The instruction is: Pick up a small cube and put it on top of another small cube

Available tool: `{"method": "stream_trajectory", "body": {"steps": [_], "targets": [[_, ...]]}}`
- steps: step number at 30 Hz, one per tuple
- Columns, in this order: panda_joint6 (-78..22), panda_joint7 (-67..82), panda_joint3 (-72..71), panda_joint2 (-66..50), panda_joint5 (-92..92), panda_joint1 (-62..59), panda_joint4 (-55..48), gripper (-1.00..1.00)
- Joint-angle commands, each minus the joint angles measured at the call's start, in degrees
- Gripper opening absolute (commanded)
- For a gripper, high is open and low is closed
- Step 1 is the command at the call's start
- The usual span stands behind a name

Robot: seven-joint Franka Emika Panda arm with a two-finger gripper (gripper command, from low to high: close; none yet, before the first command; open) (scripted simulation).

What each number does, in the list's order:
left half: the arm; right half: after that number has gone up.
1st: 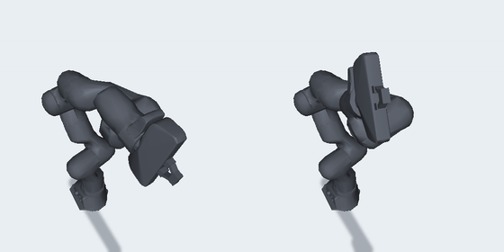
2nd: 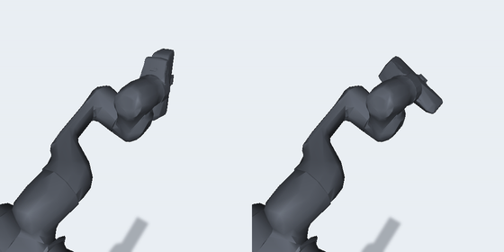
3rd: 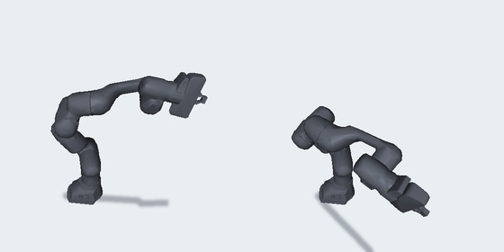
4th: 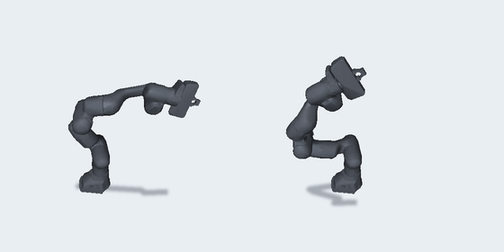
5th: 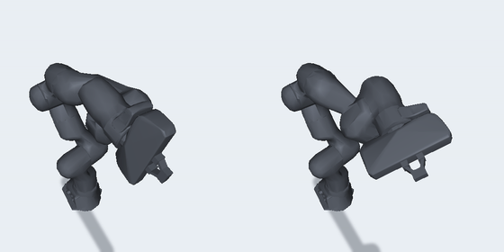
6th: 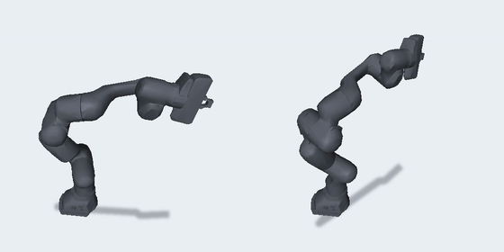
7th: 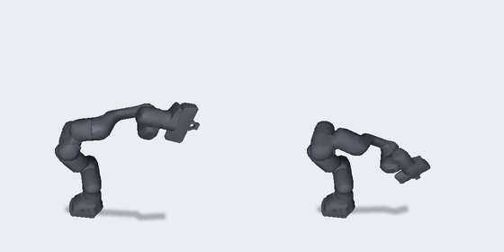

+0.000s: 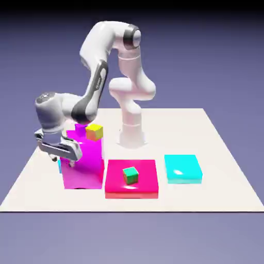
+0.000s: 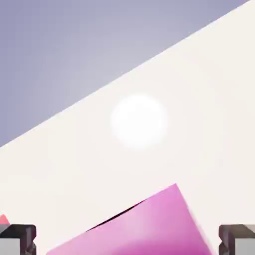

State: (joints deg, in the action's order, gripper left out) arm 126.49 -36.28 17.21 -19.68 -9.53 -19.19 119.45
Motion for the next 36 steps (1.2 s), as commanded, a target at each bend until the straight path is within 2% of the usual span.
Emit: {"method": "stream_trajectory", "body": {"steps": [1,7,12,15,19,20,24,29,36], "targets": [[-1.9,0.3,0.7,-2.1,-0.4,-0.8,-1.7,0.0],[-14.9,1.0,8.1,-13.4,-6.5,-3.7,-8.8,0.0],[-21.4,-1.1,18.4,-11.8,-17.9,0.9,-2.3,0.0],[-19.0,-2.6,21.0,-13.4,-17.5,0.0,-0.9,0.0],[-11.3,0.4,17.3,-18.3,-22.4,-0.7,3.0,0.0],[-11.3,0.4,17.3,-18.3,-22.4,-0.7,3.0,-1.0],[-18.8,-2.5,20.9,-13.5,-17.7,0.0,-0.7,-1.0],[-22.0,6.7,22.1,-3.6,-20.4,-1.5,-1.3,-1.0],[-25.9,10.2,13.8,10.7,-21.3,-0.9,-1.2,-1.0]]}}
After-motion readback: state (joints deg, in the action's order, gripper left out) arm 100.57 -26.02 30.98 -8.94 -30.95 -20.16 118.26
